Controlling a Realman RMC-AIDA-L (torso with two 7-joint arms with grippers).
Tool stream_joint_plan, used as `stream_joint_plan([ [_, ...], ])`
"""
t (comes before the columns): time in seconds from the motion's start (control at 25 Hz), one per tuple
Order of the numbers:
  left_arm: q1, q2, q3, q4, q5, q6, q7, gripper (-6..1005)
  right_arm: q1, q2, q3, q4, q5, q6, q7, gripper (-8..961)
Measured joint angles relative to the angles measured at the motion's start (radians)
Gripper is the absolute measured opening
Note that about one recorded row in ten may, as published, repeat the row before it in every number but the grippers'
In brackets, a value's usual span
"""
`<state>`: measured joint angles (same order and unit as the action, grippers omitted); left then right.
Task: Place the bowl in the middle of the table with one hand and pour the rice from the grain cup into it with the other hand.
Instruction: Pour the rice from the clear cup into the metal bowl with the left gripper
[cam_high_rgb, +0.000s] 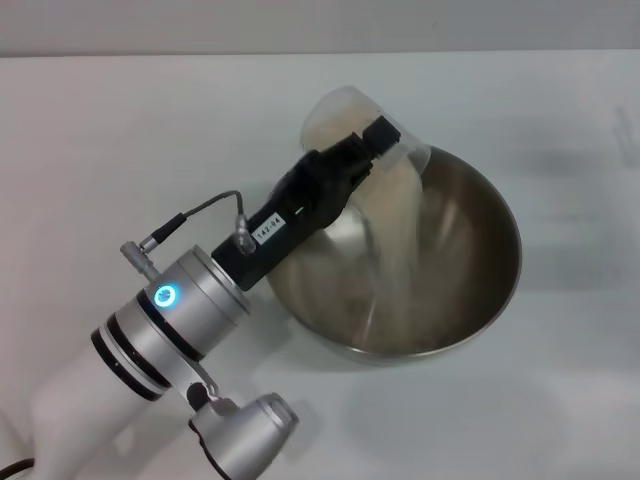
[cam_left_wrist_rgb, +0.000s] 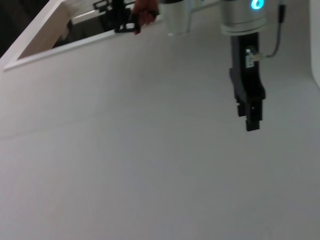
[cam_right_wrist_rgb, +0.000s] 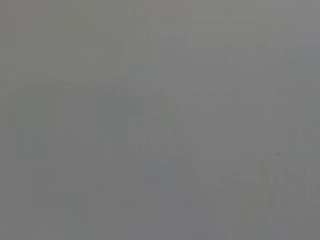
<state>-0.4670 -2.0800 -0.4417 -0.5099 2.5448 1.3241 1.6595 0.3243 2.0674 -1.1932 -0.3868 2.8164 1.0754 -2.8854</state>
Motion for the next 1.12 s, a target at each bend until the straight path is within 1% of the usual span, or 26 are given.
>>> stream_joint_plan([
  [0.08, 0.000, 0.000, 0.005, 0.000, 0.000, -0.011, 0.053, 30, 0.000, 0.000, 0.000, 0.000, 0.000, 0.001, 0.000, 493],
  [0.12, 0.000, 0.000, 0.005, 0.000, 0.000, -0.011, 0.053, 30, 0.001, 0.000, 0.000, 0.000, 0.000, 0.001, 0.000, 493],
  [0.16, 0.001, 0.000, 0.007, 0.000, 0.000, -0.030, 0.110, 30, 0.001, 0.000, 0.000, 0.000, 0.000, 0.001, 0.000, 493],
  [0.32, 0.002, 0.000, 0.013, -0.001, 0.001, -0.035, 0.153, 30, 0.003, 0.000, 0.000, 0.001, -0.004, 0.002, 0.000, 493],
  [0.88, -0.010, 0.000, 0.011, 0.021, 0.002, -0.048, 0.249, 30, -0.005, -0.001, 0.024, 0.001, -0.017, 0.001, 0.000, 493],
  [1.04, -0.015, 0.000, 0.050, 0.022, 0.002, -0.065, 0.256, 30, -0.005, 0.000, 0.024, 0.000, -0.027, 0.002, 0.000, 493],
  [1.12, -0.012, 0.000, 0.056, 0.020, 0.001, -0.072, 0.256, 30, -0.006, 0.001, 0.024, 0.000, -0.027, 0.002, 0.000, 493],
])
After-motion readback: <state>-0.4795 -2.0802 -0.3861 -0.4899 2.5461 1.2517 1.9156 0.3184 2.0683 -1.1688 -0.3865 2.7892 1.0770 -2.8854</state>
